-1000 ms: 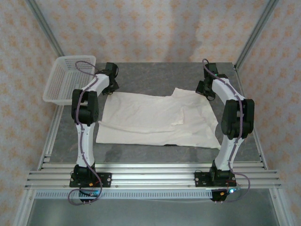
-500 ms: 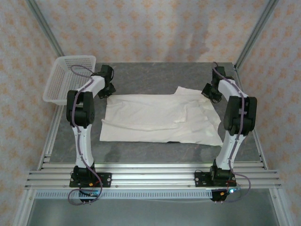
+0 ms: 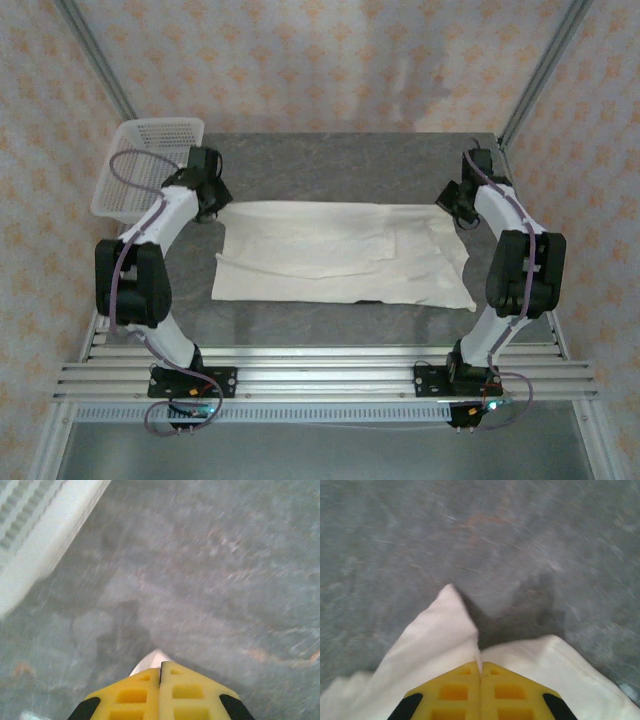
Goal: Fold the inside-out t-shirt
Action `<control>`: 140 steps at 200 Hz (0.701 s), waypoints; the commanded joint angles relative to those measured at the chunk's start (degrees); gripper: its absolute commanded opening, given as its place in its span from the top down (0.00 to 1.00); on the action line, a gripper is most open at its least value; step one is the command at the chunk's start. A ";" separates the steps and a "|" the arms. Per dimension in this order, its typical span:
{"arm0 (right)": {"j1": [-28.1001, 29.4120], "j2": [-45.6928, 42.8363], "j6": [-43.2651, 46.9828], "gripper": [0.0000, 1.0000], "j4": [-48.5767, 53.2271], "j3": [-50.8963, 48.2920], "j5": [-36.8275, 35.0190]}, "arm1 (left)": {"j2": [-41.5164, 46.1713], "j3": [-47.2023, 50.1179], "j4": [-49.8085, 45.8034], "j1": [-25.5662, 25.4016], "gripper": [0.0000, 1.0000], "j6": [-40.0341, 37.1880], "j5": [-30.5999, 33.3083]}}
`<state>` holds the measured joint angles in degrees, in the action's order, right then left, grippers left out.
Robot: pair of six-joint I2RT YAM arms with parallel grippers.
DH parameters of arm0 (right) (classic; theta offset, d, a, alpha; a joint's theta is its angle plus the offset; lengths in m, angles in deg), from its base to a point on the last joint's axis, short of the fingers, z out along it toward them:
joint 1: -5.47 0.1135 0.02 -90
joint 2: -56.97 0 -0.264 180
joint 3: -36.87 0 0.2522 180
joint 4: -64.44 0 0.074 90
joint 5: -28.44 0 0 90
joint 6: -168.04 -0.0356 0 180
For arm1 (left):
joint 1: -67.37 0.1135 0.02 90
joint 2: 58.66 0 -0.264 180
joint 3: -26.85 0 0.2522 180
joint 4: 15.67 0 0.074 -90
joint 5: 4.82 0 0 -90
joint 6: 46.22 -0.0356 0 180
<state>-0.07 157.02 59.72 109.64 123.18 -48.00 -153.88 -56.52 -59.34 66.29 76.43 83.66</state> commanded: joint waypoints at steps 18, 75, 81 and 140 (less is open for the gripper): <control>-0.94 0.78 -1.92 1.00 -1.58 -5.13 -3.20 | 2.78 13.03 6.75 0.64 1.00 4.61 -0.76; -0.95 -9.60 -2.14 1.00 1.31 -6.32 -4.83 | 13.92 16.22 3.37 0.55 1.00 4.50 0.86; -0.95 -10.31 -2.57 1.00 1.08 -7.70 -4.69 | 15.01 16.85 2.97 0.55 1.00 4.89 1.47; -0.92 -11.47 -6.74 0.90 -6.53 -24.74 -3.20 | 21.74 27.21 5.14 -2.62 0.98 4.62 -0.02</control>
<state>-0.59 144.39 55.08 105.57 103.18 -48.91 -134.36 -33.35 -54.29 65.62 81.30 81.30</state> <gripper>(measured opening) 0.051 0.040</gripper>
